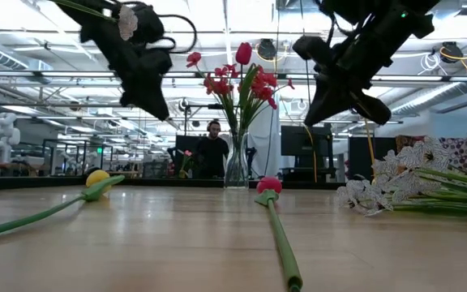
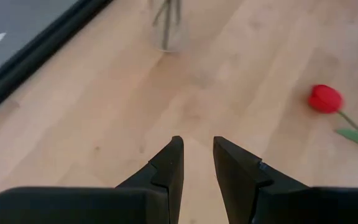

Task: Sort flowers into vase by color
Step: Put the right yellow flower into the blue vase

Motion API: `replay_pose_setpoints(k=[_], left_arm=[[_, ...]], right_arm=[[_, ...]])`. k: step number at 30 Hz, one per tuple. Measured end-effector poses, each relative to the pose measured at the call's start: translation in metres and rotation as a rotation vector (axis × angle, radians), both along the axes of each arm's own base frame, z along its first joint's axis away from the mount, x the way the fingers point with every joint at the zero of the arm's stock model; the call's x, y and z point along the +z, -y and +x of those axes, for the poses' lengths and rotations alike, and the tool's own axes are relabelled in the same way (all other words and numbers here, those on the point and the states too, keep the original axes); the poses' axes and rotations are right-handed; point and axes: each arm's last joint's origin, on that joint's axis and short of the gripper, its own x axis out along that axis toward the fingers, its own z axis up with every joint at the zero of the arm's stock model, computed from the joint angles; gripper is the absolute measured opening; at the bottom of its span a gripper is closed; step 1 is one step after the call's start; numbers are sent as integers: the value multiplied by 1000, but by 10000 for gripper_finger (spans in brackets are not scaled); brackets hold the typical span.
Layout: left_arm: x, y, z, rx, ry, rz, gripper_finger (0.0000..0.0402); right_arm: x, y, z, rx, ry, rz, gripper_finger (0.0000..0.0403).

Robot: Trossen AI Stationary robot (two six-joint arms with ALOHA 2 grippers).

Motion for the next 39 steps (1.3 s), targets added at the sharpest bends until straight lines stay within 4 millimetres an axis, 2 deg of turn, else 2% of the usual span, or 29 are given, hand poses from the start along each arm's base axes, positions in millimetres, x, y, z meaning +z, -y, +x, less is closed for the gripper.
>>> replay_pose_setpoints(k=[5, 9, 12, 16, 18, 26, 33, 36, 39], left_arm=[[-5, 31, -29, -11, 132, 0, 92], [-10, 50, -49, 12, 335, -2, 92], [-10, 61, -58, 2, 461, -17, 93], [-11, 71, -64, -4, 500, -45, 93], [-10, 75, -63, -14, 507, -47, 93], [-11, 83, -60, -2, 509, -74, 93], [-11, 88, -58, 1, 508, -89, 93], [-11, 89, -58, 9, 507, -78, 93], [-11, 90, -58, 7, 507, -75, 93]], right_arm=[[11, 28, -8, -19, -58, 32, 0], [15, 58, -25, -88, -228, 29, 0], [11, 79, -48, -189, -393, 59, 0], [-4, 101, -79, -288, -575, 163, 3], [-15, 108, -91, -309, -610, 206, 10], [-56, 108, -122, -364, -695, 290, 72], [-84, 101, -134, -373, -671, 289, 125], [-94, 96, -138, -400, -637, 303, 128], [-96, 94, -138, -369, -651, 288, 105]])
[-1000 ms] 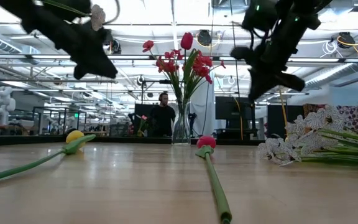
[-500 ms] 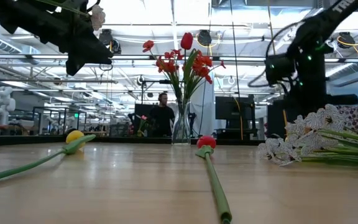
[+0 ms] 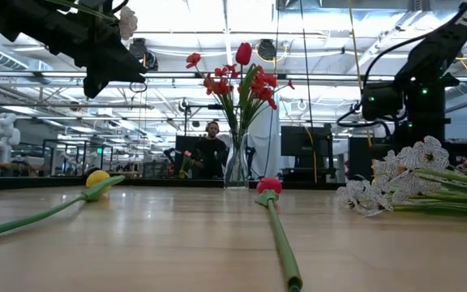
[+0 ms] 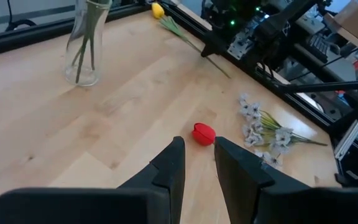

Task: Sort flowers into vase by color
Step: Put the right yellow flower into the blue vase

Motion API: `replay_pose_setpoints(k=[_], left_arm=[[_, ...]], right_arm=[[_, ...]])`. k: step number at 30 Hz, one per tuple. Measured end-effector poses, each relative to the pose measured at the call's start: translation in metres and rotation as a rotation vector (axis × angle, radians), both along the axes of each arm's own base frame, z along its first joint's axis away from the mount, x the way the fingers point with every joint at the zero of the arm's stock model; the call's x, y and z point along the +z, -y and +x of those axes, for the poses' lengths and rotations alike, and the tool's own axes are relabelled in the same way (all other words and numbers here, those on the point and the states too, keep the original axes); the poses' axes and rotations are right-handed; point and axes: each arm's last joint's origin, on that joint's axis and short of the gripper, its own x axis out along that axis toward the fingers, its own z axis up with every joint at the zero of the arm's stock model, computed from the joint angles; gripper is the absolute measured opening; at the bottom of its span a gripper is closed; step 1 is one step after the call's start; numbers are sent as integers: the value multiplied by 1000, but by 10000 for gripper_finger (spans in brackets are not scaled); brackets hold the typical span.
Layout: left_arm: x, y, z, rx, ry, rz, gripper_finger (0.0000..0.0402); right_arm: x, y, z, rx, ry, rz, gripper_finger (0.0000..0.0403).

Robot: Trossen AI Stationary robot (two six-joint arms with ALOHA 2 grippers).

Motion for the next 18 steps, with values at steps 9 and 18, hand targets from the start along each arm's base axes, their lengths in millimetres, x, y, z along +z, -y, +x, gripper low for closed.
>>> replay_pose_setpoints(k=[9, 18], left_arm=[[0, 0, 0, -2, 0, 0, 93], [4, 0, 2, -6, 44, 6, 93]], right_arm=[[5, -15, 16, 132, 31, -54, 5], [38, -64, 30, 150, 314, -75, 1]])
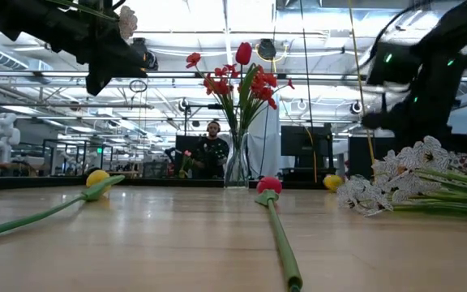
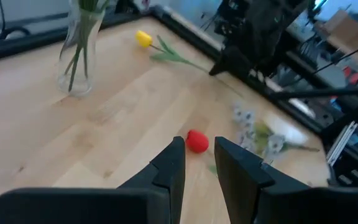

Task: Sort flowers into vase by color
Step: Put the right yellow flower into the blue vase

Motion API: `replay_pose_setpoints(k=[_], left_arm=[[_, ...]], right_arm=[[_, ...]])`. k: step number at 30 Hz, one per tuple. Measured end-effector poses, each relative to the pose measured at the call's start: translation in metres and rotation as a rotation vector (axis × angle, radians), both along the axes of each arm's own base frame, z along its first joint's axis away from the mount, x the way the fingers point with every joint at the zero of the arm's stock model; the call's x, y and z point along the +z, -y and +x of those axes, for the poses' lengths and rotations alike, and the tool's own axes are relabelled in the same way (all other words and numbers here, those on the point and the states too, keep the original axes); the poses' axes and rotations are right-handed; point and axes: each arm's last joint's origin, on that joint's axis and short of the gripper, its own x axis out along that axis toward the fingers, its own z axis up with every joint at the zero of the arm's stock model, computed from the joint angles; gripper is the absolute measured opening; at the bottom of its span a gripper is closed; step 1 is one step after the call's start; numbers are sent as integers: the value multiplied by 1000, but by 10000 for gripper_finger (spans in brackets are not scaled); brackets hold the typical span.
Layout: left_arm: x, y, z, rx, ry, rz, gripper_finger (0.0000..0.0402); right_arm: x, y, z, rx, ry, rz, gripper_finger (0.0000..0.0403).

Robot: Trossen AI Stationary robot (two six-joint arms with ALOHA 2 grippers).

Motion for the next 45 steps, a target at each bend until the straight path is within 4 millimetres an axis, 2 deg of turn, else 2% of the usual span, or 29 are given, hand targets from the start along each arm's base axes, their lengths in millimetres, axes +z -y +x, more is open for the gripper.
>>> replay_pose_setpoints(k=[3, 7, 12, 17, 24, 31, 36, 39, 45], left_arm=[[5, 0, 1, -9, 49, 6, 93], [11, 1, 3, -51, 122, 9, 93], [13, 3, 4, -106, 139, -2, 93], [13, 4, 4, -126, 141, -6, 93], [18, 5, 5, -173, 192, -6, 93], [42, 13, 6, -290, 439, 44, 93], [55, 25, 4, -373, 571, 62, 93], [62, 30, 3, -405, 601, 79, 92], [84, 34, 1, -383, 664, 186, 92]], right_arm=[[20, -18, 1, -11, 145, -49, 0], [57, -41, 7, -33, 324, -196, 0], [109, -67, 27, -18, 475, -406, 0], [152, -97, 64, 69, 507, -568, 0], [201, -139, 124, 227, 500, -727, 0], [228, -165, 183, 372, 550, -823, 0], [239, -176, 211, 455, 548, -893, 0], [241, -174, 223, 470, 525, -927, 0], [242, -154, 251, 562, 540, -914, 0]])
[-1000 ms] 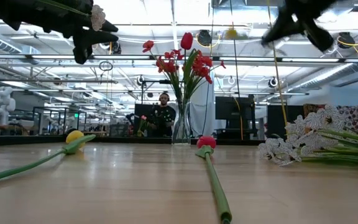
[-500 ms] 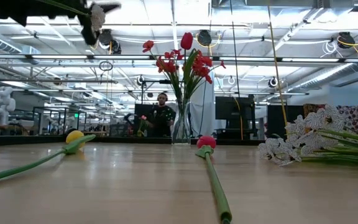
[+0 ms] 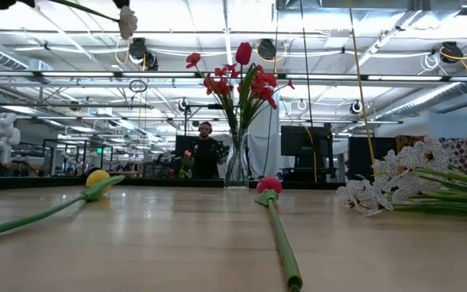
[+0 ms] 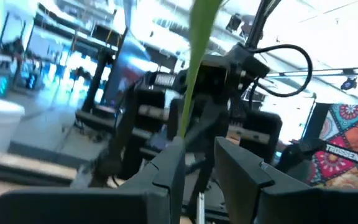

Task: Sort flowers into vase by color
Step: Put the right yellow flower into the blue vase

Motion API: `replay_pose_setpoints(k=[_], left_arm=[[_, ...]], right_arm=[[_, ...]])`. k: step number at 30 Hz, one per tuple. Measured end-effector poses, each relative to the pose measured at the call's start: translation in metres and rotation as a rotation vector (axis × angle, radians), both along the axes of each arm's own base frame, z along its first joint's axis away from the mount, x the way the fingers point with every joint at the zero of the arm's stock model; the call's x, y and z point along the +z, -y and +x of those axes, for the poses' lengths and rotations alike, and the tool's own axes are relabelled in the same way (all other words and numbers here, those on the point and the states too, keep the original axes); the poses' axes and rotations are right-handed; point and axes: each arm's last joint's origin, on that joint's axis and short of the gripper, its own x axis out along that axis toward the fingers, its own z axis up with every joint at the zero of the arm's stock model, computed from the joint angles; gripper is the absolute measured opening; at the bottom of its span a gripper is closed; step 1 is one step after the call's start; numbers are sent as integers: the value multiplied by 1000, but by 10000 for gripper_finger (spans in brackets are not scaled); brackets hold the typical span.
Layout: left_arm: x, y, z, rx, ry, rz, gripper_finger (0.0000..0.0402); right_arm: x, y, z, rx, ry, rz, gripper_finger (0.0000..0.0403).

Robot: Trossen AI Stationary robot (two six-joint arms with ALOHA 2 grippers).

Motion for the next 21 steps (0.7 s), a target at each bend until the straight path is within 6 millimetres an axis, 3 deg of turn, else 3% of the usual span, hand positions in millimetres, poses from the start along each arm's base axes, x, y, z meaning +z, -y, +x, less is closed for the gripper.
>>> replay_pose_setpoints(k=[6, 21], left_arm=[[10, -1, 3, 36, 24, 38, 92], [3, -2, 15, 118, -4, 139, 92]], right_arm=[[-1, 19, 24, 89, 43, -12, 0], [3, 46, 31, 140, 64, 10, 0]])
